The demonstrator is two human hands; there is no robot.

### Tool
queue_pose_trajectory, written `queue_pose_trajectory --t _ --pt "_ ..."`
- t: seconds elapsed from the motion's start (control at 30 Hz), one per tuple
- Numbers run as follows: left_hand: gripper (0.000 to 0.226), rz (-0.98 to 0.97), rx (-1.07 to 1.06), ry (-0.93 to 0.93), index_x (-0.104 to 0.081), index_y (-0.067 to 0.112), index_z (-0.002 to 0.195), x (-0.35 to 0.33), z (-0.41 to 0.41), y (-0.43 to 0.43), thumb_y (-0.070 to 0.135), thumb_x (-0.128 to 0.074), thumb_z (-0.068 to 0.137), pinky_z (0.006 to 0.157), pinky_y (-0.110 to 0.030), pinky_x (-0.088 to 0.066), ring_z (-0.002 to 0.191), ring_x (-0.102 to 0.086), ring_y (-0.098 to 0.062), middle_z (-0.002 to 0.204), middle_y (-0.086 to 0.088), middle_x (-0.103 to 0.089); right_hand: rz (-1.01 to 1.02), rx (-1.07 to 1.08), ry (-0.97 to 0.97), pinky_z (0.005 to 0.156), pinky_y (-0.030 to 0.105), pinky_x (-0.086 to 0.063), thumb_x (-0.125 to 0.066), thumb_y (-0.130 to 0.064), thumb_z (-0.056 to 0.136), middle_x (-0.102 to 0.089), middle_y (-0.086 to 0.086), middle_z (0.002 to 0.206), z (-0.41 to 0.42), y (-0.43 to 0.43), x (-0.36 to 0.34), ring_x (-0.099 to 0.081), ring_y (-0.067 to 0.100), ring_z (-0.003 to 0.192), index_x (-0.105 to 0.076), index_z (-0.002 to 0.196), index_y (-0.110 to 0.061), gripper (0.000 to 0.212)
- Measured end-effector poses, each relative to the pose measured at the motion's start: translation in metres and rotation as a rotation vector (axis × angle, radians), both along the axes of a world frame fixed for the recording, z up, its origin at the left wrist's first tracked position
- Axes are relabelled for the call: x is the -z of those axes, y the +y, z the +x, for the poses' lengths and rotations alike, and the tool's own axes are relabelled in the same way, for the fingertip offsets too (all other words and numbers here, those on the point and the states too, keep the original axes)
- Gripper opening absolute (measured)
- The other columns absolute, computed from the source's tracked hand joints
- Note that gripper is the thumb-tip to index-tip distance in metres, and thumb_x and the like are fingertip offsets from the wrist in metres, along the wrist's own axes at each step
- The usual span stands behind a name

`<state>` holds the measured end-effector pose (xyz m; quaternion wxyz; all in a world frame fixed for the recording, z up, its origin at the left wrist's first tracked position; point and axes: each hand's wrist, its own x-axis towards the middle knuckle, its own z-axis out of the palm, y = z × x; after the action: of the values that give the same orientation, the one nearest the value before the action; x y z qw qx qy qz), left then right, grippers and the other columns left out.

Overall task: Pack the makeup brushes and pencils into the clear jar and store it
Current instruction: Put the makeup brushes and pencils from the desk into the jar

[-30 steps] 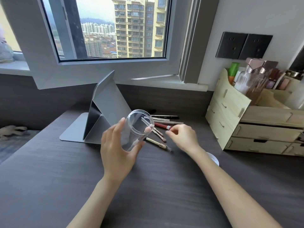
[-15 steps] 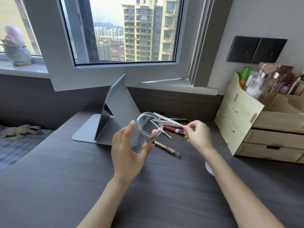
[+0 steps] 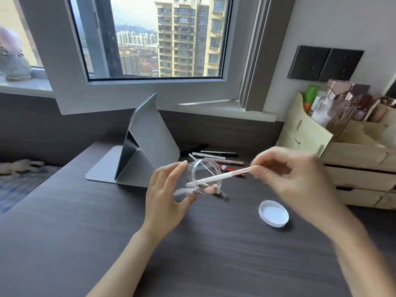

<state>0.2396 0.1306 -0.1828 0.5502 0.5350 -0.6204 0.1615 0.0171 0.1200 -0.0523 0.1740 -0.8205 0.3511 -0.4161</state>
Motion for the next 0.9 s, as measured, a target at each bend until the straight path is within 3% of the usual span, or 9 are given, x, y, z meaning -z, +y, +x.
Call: queue_pose_trajectory --t 0.13,0.3,0.4,0.47,0.5,0.63,0.73,0.83,0.9 --pt "0.068 -0.014 0.025 -0.045 -0.048 0.013 0.124 0.001 0.0 0.001 0.028 -0.081 0.066 0.099 -0.013 -0.032 0.109 -0.049 -0.016 0.122 0.004 -0.05 -0.208 -0.006 0.125 0.059 0.016 -0.037 -0.07 -0.029 0.072 -0.062 -0.007 0.065 0.04 -0.004 0.03 -0.05 0.005 0.062 -0.074 0.069 -0.02 0.01" --pt "0.063 -0.016 0.027 -0.028 -0.048 0.014 0.124 0.0 0.0 0.002 0.034 -0.075 0.071 0.1 -0.013 -0.031 0.11 -0.05 -0.016 0.122 0.004 -0.051 -0.367 0.049 0.221 0.055 0.03 -0.042 -0.052 -0.037 0.081 -0.058 -0.005 0.063 0.062 -0.007 0.052 -0.049 0.015 0.062 -0.073 0.065 -0.022 0.031" --pt "0.07 -0.015 -0.002 0.036 -0.049 0.015 0.124 -0.001 0.0 0.001 0.031 -0.083 0.065 0.098 -0.013 -0.033 0.108 -0.051 -0.014 0.118 0.005 -0.056 -0.147 -0.004 0.02 0.063 0.025 -0.04 -0.051 -0.034 0.088 -0.06 -0.002 0.068 0.051 -0.018 0.046 -0.051 0.014 0.069 -0.075 0.072 -0.018 0.033" --pt "0.07 -0.018 -0.017 0.077 -0.049 0.014 0.123 -0.003 0.002 0.002 0.035 -0.081 0.065 0.098 -0.009 -0.03 0.108 -0.048 -0.009 0.117 0.004 -0.054 0.053 0.067 -0.199 0.064 0.022 -0.038 -0.053 -0.026 0.092 -0.059 -0.003 0.069 0.04 -0.037 0.041 -0.051 0.007 0.066 -0.075 0.078 -0.016 0.029" --pt "0.071 -0.014 -0.021 0.09 -0.049 0.014 0.124 -0.004 0.003 0.002 0.036 -0.08 0.064 0.097 -0.007 -0.028 0.108 -0.045 -0.006 0.117 0.004 -0.053 0.124 0.148 -0.201 0.064 0.024 -0.038 -0.052 -0.025 0.094 -0.059 -0.005 0.068 0.036 -0.05 0.045 -0.052 0.005 0.064 -0.075 0.079 -0.014 0.03" --pt "0.074 0.0 -0.037 0.111 -0.048 0.014 0.124 -0.005 0.005 0.002 0.03 -0.081 0.059 0.096 -0.005 -0.027 0.106 -0.043 -0.004 0.115 0.003 -0.052 0.162 0.395 0.264 0.07 0.034 -0.045 -0.051 -0.032 0.091 -0.071 0.012 0.085 0.047 -0.1 0.087 -0.062 0.03 0.085 -0.073 0.08 -0.007 0.035" --pt "0.074 0.006 -0.05 0.085 -0.047 0.016 0.123 -0.005 0.004 0.001 0.03 -0.081 0.059 0.097 -0.006 -0.026 0.105 -0.046 -0.011 0.115 0.005 -0.051 0.156 0.393 0.53 0.081 0.033 -0.045 -0.051 -0.04 0.09 -0.067 0.012 0.107 0.067 -0.12 0.115 -0.056 0.033 0.105 -0.072 0.099 -0.015 0.034" --pt "0.073 0.016 -0.063 0.072 -0.048 0.016 0.124 -0.004 0.005 0.001 0.03 -0.081 0.06 0.097 -0.007 -0.027 0.105 -0.046 -0.012 0.115 0.005 -0.053 0.115 0.42 0.662 0.087 0.035 -0.045 -0.051 -0.041 0.09 -0.061 0.01 0.117 0.085 -0.129 0.127 -0.052 0.031 0.112 -0.069 0.107 -0.014 0.037" --pt "0.072 0.029 -0.066 0.068 -0.048 0.016 0.124 -0.003 0.006 0.001 0.03 -0.08 0.061 0.096 -0.007 -0.027 0.105 -0.046 -0.011 0.114 0.001 -0.057 0.084 0.447 0.687 0.088 0.036 -0.044 -0.049 -0.033 0.092 -0.06 0.011 0.12 0.094 -0.131 0.128 -0.051 0.031 0.115 -0.066 0.112 -0.01 0.035"
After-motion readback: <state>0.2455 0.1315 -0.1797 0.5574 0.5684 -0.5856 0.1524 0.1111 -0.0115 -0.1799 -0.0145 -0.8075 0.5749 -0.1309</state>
